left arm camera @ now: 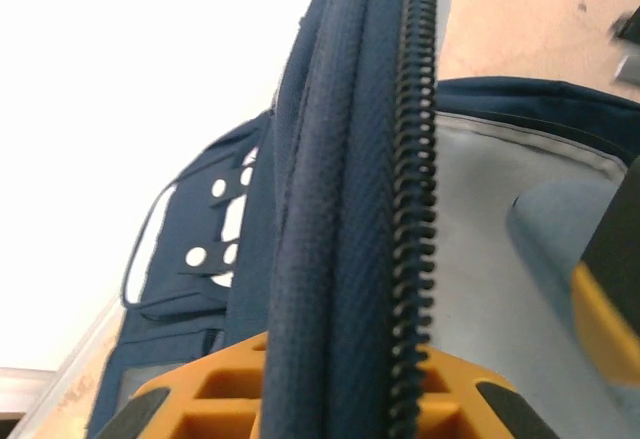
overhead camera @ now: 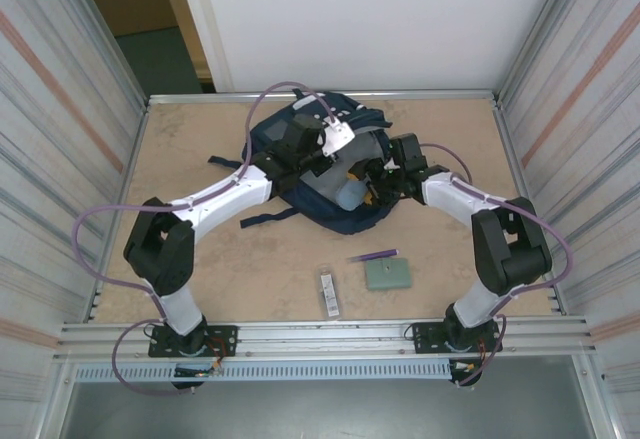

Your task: Pack the student bag

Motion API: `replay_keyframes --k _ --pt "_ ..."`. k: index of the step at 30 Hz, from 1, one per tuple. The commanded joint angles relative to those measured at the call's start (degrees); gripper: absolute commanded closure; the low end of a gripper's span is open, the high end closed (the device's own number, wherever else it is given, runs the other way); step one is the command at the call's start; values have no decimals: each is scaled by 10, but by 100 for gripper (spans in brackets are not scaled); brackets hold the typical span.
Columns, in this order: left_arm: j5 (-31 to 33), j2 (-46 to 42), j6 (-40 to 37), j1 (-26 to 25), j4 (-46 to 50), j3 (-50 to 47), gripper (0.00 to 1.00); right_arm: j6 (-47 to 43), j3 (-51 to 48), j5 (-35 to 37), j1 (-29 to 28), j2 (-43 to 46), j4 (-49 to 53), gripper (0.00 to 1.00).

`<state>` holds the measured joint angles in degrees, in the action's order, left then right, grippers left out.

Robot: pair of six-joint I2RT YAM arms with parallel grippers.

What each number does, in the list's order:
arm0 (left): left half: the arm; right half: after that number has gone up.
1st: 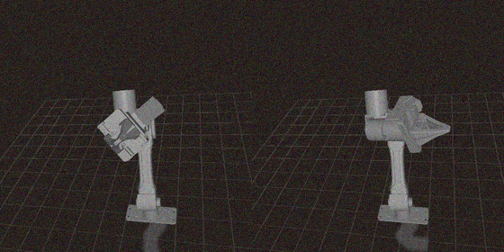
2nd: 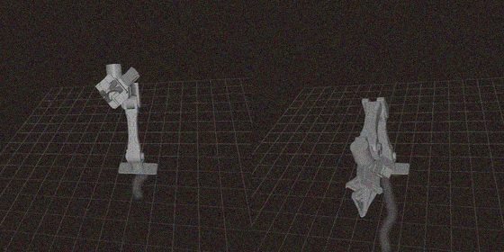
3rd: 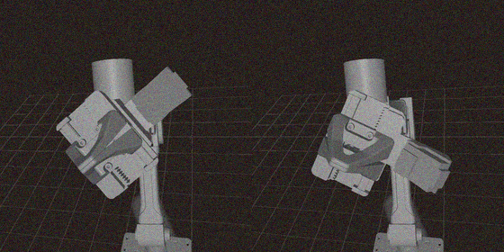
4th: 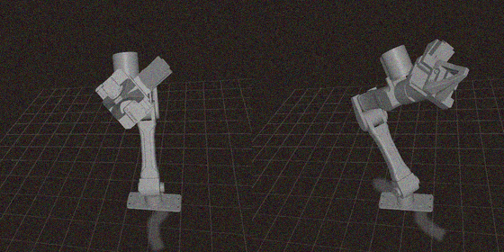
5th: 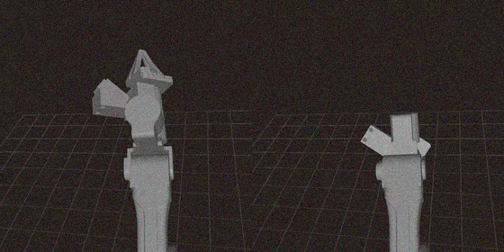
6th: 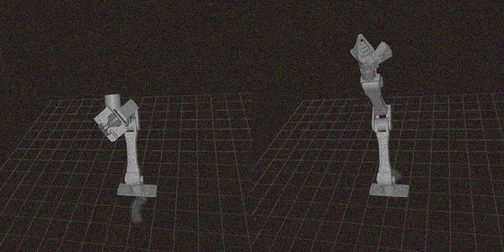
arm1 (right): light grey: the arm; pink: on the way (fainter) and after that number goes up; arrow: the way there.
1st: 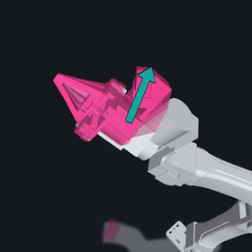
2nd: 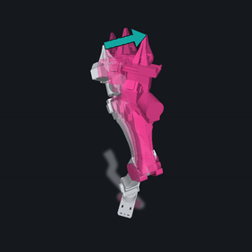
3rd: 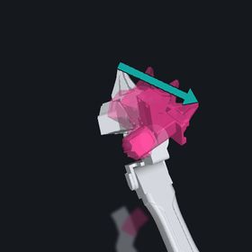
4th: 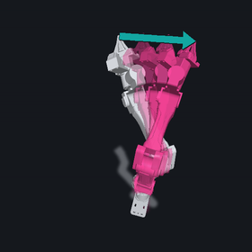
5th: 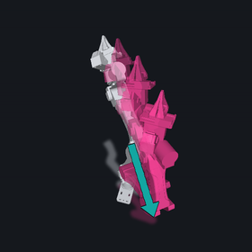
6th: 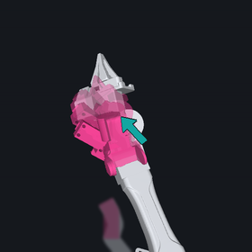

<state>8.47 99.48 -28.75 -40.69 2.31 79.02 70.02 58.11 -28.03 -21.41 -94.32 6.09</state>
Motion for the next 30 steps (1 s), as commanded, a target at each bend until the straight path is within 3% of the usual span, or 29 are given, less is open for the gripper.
replay_keyframes --k 1,7,11,16,21,24,30 --pt "-33 -55 -12 -21 -74 47 100 18 49 24 -13 -32 -33 46" --pt "-61 -80 42 -26 -107 27 100 63 126 56 -25 -127 -81 47" --pt "-68 -94 61 -30 -135 3 100 81 171 118 -28 -192 -79 43" --pt "-71 -110 71 -31 -182 -27 100 132 220 119 -28 -269 -125 30" --pt "-49 -106 52 -30 -196 -38 100 123 233 99 -26 -268 -118 22" --pt "-38 -101 45 -28 -205 -43 100 109 205 68 -17 -246 -134 24" --pt "-52 -104 52 -15 -198 -39 100 79 128 15 -1 -196 -154 41"
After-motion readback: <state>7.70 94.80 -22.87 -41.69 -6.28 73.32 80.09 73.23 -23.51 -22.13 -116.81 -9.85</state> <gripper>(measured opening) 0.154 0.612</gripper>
